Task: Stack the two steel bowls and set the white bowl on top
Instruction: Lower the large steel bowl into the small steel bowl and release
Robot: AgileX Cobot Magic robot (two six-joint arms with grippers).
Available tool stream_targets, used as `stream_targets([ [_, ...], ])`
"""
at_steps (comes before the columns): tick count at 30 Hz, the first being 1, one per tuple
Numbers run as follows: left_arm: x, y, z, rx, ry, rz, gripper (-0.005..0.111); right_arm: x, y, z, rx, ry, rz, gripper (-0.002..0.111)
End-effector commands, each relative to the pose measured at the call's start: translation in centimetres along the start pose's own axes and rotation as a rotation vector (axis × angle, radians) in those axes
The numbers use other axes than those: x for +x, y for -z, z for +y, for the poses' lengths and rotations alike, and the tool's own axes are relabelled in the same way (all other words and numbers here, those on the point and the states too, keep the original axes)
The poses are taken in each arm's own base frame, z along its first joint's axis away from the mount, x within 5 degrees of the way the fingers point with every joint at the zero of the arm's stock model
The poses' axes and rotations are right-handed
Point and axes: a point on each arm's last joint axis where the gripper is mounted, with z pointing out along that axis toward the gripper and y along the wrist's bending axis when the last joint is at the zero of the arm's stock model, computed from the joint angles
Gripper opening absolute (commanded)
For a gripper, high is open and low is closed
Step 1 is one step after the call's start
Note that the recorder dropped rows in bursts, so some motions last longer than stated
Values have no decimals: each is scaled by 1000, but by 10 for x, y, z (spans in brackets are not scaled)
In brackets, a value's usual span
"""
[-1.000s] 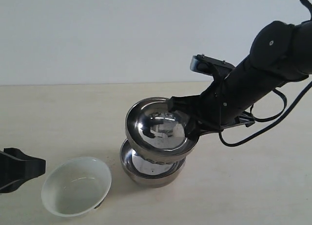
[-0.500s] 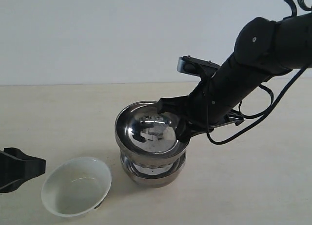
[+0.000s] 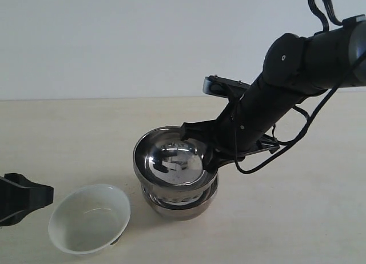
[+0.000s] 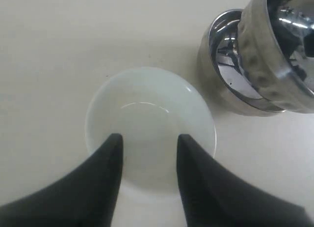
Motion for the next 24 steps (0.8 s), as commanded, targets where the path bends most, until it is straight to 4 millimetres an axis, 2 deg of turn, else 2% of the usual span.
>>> stream_targets([
  [1,0,1,0,0,-3,-9,35,-4,-1,2,-4,-2,-9,0],
  [18,0,1,0,-1,-3,-11,35,-5,-2,-2,29,-10,-20,1],
  [20,0,1,0,-1,-3,-11,35,-5,-2,-2,29,-8,-19,7],
  [24,0,1,0,-1,-3,-11,35,-5,-2,-2,29,-4,-19,34],
])
